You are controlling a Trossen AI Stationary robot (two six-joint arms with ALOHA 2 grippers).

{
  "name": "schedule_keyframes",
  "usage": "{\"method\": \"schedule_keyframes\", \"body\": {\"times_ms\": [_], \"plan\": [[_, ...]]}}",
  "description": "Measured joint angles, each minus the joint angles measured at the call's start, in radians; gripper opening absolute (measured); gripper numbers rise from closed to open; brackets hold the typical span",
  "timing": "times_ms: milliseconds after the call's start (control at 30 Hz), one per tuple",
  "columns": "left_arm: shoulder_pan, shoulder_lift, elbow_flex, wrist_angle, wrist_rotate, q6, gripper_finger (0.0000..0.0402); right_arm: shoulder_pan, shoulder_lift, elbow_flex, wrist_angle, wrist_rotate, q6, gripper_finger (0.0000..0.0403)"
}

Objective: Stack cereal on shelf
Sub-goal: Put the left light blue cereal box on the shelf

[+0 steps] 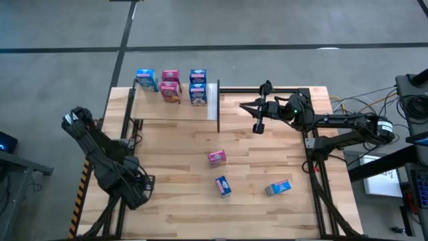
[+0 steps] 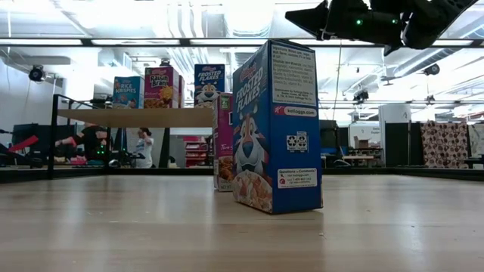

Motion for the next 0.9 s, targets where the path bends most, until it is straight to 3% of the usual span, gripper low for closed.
{"method": "schedule_keyframes", "body": {"times_ms": [400,900], "plan": [[0.004,0.081,-0.002,0.003,0.0,0.006,0.0233,0.0,0.0,0.0,-0.001,0.0,0.0,0.0013],[0.005,0.068,-0.113,0.117,0.007,0.007,0.0233,0.0,0.0,0.0,-0.002,0.0,-0.002,0.0013]]}}
